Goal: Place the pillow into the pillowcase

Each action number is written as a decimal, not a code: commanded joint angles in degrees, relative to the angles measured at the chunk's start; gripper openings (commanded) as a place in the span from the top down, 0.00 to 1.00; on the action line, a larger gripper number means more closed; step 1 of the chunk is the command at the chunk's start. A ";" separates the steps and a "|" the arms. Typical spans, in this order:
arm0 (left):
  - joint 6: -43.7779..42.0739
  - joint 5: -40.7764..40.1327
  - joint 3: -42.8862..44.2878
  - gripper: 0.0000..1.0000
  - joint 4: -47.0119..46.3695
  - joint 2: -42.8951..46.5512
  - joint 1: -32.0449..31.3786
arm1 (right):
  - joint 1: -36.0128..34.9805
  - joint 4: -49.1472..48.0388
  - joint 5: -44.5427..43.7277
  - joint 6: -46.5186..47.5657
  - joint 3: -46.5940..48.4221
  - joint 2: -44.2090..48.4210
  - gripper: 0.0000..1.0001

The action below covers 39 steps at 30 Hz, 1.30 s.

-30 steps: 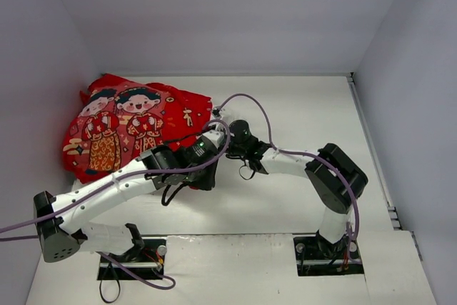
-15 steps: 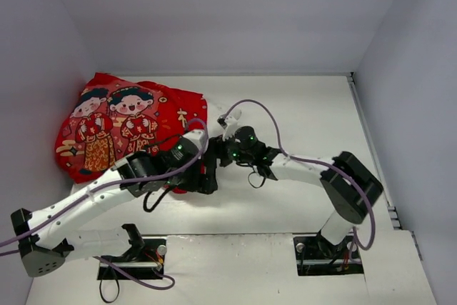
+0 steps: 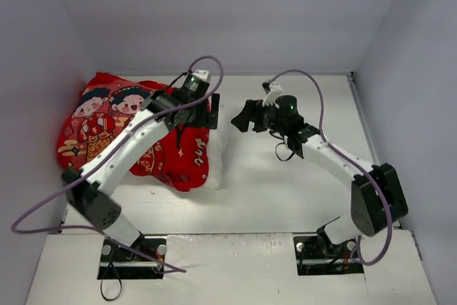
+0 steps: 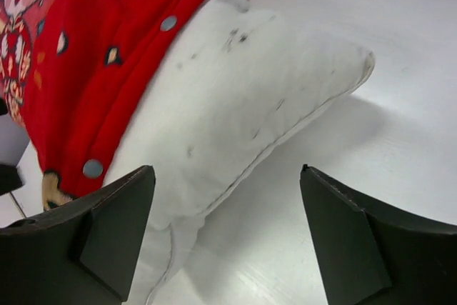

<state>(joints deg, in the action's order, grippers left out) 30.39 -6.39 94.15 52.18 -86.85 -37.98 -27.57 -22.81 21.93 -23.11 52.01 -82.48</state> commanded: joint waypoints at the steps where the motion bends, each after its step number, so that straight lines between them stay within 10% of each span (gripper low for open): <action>1: -8.40 -4.75 10.24 0.26 -0.77 -7.68 2.90 | 1.99 -0.75 3.38 -0.96 6.52 -5.91 0.20; 12: -14.57 -14.70 29.33 0.26 0.02 -29.23 5.28 | 2.52 -1.10 6.80 -1.85 19.62 -22.89 0.14; 16: -14.40 -15.23 31.71 0.26 1.16 -33.38 6.60 | 2.44 -2.32 8.65 -2.55 20.50 -24.84 0.26; 18: -13.61 -13.65 31.71 0.43 0.99 -34.00 7.56 | 2.44 -3.29 9.70 -2.73 20.15 -25.19 0.40; 20: -13.43 -11.90 32.32 0.83 0.73 -34.18 7.83 | 2.35 -4.35 10.84 -2.90 19.62 -25.45 0.53; 24: -14.92 0.80 34.60 1.00 0.20 -33.13 7.39 | 1.56 -6.72 14.62 -3.25 19.10 -26.24 1.00; 39: -8.45 35.82 44.91 1.00 -8.47 -20.39 -7.46 | -1.69 -27.02 24.57 -16.70 19.80 -25.19 1.00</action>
<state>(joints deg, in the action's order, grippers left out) 14.72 9.87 136.97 57.04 -115.42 -38.33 -26.92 -38.76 46.11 -36.36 69.23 -109.40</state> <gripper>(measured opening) 0.130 0.002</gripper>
